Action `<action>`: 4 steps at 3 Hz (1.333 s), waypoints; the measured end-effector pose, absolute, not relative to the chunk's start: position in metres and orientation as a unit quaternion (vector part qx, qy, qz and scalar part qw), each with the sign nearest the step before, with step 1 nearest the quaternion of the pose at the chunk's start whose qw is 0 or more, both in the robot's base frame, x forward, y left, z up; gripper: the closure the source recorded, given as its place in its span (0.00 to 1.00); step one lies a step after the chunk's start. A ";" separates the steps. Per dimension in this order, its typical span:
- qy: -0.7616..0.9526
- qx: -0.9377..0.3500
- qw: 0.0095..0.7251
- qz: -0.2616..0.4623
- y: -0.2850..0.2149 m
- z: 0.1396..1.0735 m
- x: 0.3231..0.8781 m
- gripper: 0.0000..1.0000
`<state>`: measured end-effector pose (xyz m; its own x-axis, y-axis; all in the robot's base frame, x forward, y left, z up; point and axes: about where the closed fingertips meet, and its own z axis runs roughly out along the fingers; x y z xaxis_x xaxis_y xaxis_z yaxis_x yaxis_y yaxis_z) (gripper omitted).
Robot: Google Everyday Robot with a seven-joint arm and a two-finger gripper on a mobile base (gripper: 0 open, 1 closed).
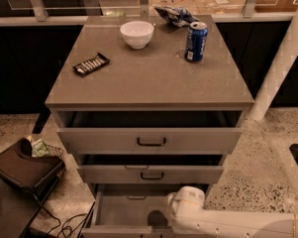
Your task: Open bottom drawer
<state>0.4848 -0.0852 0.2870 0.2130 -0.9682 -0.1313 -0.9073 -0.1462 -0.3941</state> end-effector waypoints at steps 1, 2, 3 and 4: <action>0.632 -0.743 0.204 -0.080 -0.116 0.258 0.510 1.00; 0.646 -0.733 0.197 -0.083 -0.139 0.231 0.520 1.00; 0.664 -0.722 0.177 -0.079 -0.158 0.197 0.517 1.00; 0.681 -0.713 0.152 -0.069 -0.170 0.161 0.500 1.00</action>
Offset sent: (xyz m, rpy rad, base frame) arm 0.0486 -0.0889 -0.0957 -0.0127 0.0151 -0.1260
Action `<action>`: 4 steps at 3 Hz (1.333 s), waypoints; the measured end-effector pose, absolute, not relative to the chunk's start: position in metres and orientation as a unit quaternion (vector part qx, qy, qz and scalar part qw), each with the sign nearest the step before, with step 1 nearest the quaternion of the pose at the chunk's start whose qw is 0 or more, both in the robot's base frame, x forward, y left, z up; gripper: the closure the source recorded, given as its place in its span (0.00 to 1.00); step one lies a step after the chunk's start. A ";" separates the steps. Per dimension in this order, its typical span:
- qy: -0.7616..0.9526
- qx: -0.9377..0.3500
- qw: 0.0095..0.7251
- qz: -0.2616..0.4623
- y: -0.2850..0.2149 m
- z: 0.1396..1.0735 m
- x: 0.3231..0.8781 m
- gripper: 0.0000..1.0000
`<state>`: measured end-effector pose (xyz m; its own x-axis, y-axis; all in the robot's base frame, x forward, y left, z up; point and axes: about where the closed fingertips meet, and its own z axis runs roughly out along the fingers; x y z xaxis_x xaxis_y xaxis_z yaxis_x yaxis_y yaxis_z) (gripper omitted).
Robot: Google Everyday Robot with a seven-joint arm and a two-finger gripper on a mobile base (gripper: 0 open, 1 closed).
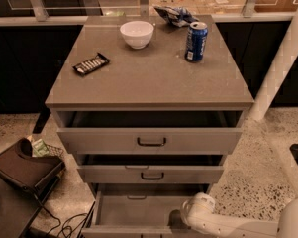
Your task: Open bottom drawer
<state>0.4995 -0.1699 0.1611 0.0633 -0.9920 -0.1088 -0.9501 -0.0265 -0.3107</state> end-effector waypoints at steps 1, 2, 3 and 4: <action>0.698 -0.700 0.140 -0.061 -0.178 0.141 0.475 1.00; 0.710 -0.689 0.134 -0.058 -0.182 0.134 0.458 1.00; 0.710 -0.689 0.134 -0.058 -0.182 0.134 0.458 1.00; 0.722 -0.677 0.133 -0.052 -0.186 0.133 0.433 1.00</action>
Offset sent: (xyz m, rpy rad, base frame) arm -0.0919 -0.0242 -0.0407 0.0030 0.0757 -0.1547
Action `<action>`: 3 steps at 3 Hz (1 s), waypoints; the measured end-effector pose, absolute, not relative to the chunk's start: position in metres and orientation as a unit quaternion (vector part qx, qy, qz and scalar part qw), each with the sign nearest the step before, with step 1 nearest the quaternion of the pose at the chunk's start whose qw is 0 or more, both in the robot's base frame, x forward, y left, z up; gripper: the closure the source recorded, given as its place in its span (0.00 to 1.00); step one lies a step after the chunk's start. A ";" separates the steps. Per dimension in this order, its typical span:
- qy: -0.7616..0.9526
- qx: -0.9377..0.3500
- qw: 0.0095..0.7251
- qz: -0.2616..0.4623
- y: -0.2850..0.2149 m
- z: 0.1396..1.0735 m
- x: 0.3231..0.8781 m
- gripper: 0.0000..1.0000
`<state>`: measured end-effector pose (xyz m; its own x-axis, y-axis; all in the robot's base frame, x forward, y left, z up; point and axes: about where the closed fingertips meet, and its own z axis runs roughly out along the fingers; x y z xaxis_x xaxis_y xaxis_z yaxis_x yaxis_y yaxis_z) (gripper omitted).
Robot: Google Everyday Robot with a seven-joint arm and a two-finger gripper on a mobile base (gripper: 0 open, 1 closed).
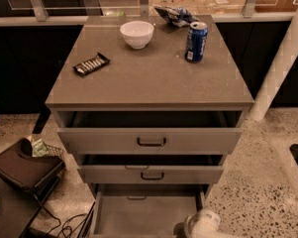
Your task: Open bottom drawer
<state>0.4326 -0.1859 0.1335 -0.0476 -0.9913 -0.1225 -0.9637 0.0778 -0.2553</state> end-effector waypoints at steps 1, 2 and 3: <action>0.723 -0.676 0.133 -0.051 -0.186 0.135 0.433 1.00; 0.726 -0.674 0.130 -0.049 -0.184 0.137 0.422 1.00; 0.726 -0.674 0.130 -0.049 -0.184 0.137 0.422 1.00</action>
Offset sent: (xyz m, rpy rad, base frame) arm -0.1178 0.0172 0.0221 0.0069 0.0706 -0.0670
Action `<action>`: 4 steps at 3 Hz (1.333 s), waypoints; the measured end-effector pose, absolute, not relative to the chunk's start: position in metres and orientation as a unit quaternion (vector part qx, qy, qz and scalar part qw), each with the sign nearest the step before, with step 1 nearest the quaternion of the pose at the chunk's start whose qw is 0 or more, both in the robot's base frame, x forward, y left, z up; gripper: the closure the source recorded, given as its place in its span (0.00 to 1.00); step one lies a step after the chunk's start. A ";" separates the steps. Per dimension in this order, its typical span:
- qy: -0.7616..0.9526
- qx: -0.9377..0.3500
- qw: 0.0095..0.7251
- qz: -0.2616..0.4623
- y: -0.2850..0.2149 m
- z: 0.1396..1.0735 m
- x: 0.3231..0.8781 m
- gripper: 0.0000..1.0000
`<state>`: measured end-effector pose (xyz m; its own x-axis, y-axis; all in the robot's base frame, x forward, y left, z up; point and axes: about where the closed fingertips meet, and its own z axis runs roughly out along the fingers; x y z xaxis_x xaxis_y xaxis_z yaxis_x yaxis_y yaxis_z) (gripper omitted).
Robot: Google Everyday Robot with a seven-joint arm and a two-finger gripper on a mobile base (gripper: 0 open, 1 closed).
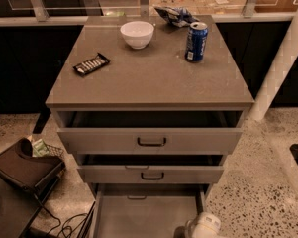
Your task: Open bottom drawer
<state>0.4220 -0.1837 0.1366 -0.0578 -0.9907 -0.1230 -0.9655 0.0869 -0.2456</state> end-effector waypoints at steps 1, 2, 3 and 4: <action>0.726 -0.674 0.130 -0.045 -0.181 0.138 0.412 1.00; 0.726 -0.674 0.130 -0.045 -0.181 0.138 0.412 1.00; 0.727 -0.674 0.125 -0.040 -0.178 0.139 0.403 1.00; 0.727 -0.674 0.125 -0.040 -0.178 0.139 0.403 1.00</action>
Offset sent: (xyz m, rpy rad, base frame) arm -0.1514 0.0423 0.0164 0.0380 0.1367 0.0019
